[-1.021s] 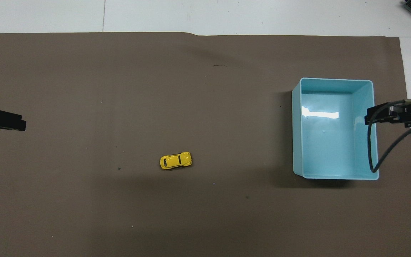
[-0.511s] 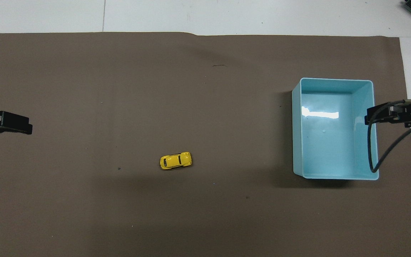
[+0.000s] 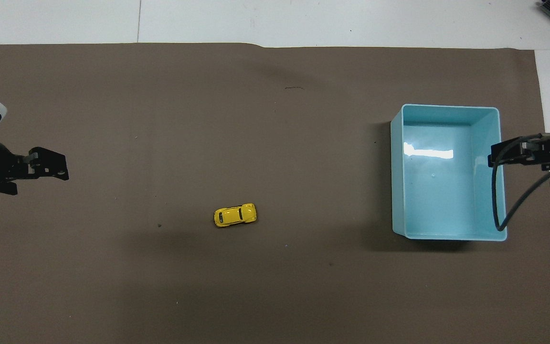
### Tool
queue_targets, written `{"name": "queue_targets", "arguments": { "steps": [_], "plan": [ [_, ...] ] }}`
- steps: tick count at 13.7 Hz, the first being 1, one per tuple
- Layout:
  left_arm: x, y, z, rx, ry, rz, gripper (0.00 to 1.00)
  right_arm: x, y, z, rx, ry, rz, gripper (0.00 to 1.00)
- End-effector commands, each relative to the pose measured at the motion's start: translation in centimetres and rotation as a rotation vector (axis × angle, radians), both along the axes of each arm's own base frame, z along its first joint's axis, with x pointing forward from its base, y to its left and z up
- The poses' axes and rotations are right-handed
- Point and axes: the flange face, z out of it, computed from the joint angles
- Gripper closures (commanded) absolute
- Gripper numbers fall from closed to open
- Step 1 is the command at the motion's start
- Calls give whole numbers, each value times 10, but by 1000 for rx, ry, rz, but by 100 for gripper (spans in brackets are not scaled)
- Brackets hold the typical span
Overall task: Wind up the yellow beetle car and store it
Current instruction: 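Move the left gripper over the yellow toy car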
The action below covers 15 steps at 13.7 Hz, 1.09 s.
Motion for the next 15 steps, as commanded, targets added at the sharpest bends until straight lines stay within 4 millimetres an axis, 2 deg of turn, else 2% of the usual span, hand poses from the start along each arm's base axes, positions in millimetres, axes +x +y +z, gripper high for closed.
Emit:
{"name": "queue_targets", "arguments": {
  "steps": [1,4,8,15],
  "plan": [
    [-4,0,-11,-1,-9,47,0,-2,1,2,13,0,-14,0],
    [-9,2,-21,1,15,76,0,-2,1,2,13,0,-14,0],
    [-5,-3,-25,18,4,298,0,-2,1,2,13,0,-14,0],
    [-3,-37,-53,7,13,703,0,-2,1,2,13,0,-14,0]
  ]
}}
